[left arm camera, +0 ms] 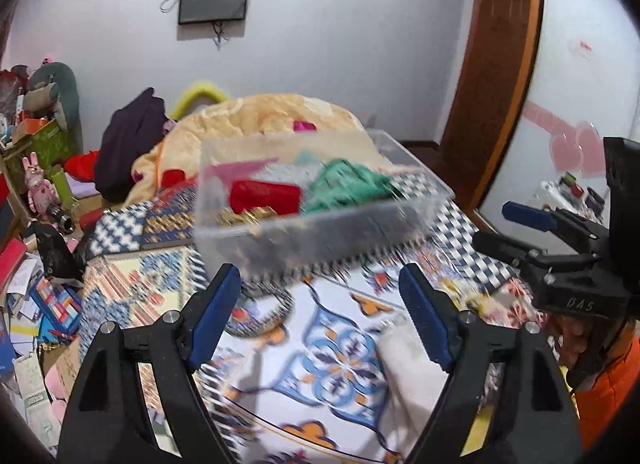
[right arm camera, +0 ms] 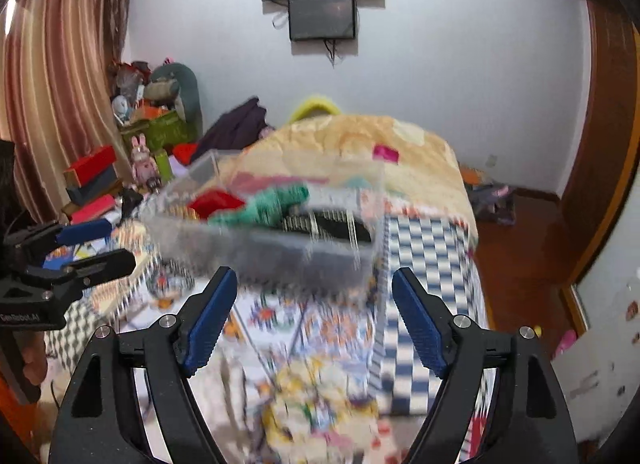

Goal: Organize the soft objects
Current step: 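Grasp the white cloth bag with the left tool while the right tool grasps the floral scrunchie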

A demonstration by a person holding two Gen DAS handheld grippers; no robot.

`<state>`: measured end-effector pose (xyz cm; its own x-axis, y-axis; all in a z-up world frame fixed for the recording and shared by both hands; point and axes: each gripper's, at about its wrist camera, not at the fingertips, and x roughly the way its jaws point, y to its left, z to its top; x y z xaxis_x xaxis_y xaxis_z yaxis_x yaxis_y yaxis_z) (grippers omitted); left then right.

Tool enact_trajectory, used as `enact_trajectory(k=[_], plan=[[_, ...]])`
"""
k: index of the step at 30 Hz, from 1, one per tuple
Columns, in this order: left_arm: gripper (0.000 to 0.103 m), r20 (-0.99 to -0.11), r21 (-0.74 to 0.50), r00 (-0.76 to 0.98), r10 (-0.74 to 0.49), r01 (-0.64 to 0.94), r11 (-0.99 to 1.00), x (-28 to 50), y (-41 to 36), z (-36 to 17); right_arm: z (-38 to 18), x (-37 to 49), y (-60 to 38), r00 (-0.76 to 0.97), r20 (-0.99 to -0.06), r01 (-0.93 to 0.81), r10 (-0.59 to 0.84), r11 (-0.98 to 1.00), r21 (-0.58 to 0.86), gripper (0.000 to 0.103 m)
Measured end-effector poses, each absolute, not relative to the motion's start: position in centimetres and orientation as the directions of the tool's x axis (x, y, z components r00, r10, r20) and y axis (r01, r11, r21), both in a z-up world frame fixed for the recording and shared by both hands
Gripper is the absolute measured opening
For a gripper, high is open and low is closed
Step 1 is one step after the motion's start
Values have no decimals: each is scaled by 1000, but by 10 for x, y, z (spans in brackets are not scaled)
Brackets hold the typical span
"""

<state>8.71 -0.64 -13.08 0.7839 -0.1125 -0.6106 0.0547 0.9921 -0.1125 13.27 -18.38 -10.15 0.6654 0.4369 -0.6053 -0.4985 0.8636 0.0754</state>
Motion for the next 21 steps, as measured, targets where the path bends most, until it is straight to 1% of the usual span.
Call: enact_trajectory(k=[2,4,5,12,16,21], plan=[[83,-628,-126,766,-137,74,989,85,-17,-138,-111,128,-190,648,-630,-492,428,867,84,78],[89,-646,-149,745,-167,91,985,85,-26,-146,-119,124,-196,630,-649,-486,425,869,98,78],[90,-651,-154,739,-173,95,984,84,-29,-150,-122,123,-198,622,-657,-485,426,868,104,78],[90,-717,-157,671,-188,108,982,84,-52,-182,-156,111,-204,576,-721,-470,385,878,94,78],[90,-749,-180,631,-203,101,978,85,-56,-200,-165,103,-207,550,-740,-469,386,877,109,78],[90,-746,-184,631,-213,113,976,81,-57,-209,-169,99,-207,557,-737,-473,382,876,96,78]])
